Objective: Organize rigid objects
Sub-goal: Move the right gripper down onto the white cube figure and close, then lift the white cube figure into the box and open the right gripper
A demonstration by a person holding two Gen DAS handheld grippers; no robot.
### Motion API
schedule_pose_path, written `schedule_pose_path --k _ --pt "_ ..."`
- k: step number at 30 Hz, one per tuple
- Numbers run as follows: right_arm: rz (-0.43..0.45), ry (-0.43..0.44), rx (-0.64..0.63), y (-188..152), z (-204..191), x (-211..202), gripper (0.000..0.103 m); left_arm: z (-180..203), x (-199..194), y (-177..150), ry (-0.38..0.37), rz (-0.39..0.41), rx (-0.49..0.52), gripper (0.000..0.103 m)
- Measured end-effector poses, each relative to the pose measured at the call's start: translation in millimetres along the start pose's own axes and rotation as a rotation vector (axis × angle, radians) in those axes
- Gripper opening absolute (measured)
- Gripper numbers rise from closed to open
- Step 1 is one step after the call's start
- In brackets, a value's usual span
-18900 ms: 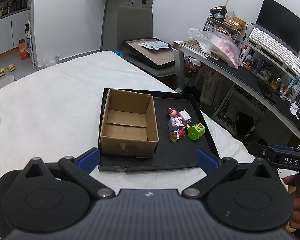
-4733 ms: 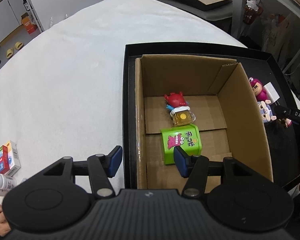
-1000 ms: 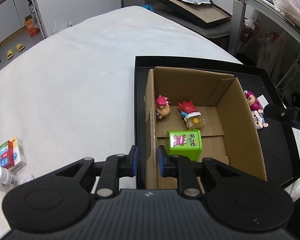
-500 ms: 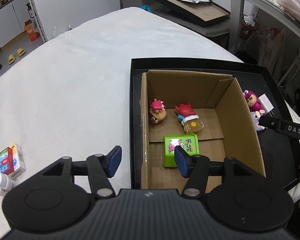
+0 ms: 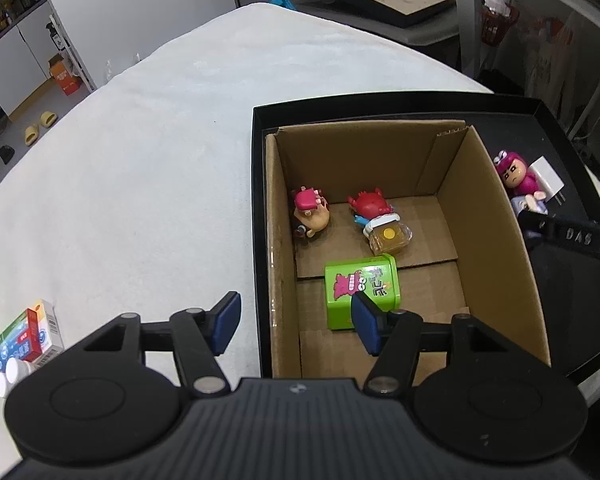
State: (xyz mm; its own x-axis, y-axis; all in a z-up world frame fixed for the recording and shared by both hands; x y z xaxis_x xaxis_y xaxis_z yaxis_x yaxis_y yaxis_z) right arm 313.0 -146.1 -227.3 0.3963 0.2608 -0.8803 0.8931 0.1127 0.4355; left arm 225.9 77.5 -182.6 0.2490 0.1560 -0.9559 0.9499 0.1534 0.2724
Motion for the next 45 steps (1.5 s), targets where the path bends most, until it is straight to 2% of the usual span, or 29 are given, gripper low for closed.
schedule_pose_path --k 1,3,6,12,13,14,22,23,24,26,28,29,33,45 --pt "-0.004 0.002 0.002 -0.2 1.1 1.4 0.066 1.4 0.8 0.5 0.007 -0.002 0.005 0.06" --pt "0.008 0.044 0.013 -0.3 3.0 0.3 0.044 3.1 2.2 1.2 0.02 -0.005 0.014 0.06" --pt "0.03 0.005 -0.007 -0.2 0.3 -3.6 0.043 4.0 3.3 1.2 0.027 -0.01 0.016 0.06" --pt "0.025 -0.012 -0.007 -2.2 2.8 -6.4 0.043 3.1 3.0 0.3 0.018 -0.012 0.002 0.06" --pt "0.025 -0.016 -0.005 -2.2 2.7 -7.6 0.039 2.7 2.4 0.3 0.017 -0.01 0.002 0.06" --pt "0.039 -0.018 0.002 -2.7 3.7 -10.8 0.03 2.3 1.7 0.7 0.017 -0.007 0.001 0.06" --pt "0.003 -0.024 -0.028 -0.7 -2.6 -11.8 0.032 -7.1 1.6 -3.1 -0.02 -0.014 -0.039 0.06" --pt "0.002 -0.035 -0.031 -0.1 -3.7 -11.6 0.036 -7.8 0.8 -3.7 -0.023 -0.01 -0.042 0.06" --pt "-0.004 -0.052 -0.037 0.2 -5.2 -10.8 0.052 -8.1 -0.6 -3.8 -0.024 -0.005 -0.041 0.06" --pt "0.003 -0.067 -0.051 -0.8 -8.3 -9.9 0.066 -7.8 -3.0 -4.5 -0.022 0.005 -0.034 0.06" --pt "-0.009 -0.086 -0.082 -2.8 -11.0 -4.9 0.059 -7.5 -4.3 -4.5 -0.022 0.012 -0.027 0.06" --pt "-0.029 -0.085 -0.084 -3.5 -10.8 -1.4 0.045 -7.3 -4.0 -4.0 -0.023 0.013 -0.028 0.06" --pt "-0.042 -0.086 -0.08 -1.4 -11.7 -4.0 0.044 -7.7 -1.5 -3.7 -0.032 0.006 -0.035 0.06" --pt "0.024 -0.072 -0.097 8.3 -27.1 -44.1 0.043 -15.0 -5.2 -5.7 -0.074 0.018 -0.064 0.06"
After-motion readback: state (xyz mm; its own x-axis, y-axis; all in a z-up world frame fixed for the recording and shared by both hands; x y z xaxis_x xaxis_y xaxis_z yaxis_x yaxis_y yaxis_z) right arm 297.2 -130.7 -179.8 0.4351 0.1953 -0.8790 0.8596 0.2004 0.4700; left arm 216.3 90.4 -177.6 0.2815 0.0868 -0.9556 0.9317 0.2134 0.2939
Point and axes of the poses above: each gripper's, at about its wrist camera, not at the fingertips, and x roughly the way its jaws point, z to its right, y to its top, the point moved 3 cm from there along x, roughly the way its jaws point, and after that the axes turned 12 degrees about -z, right-handed, at the moved point
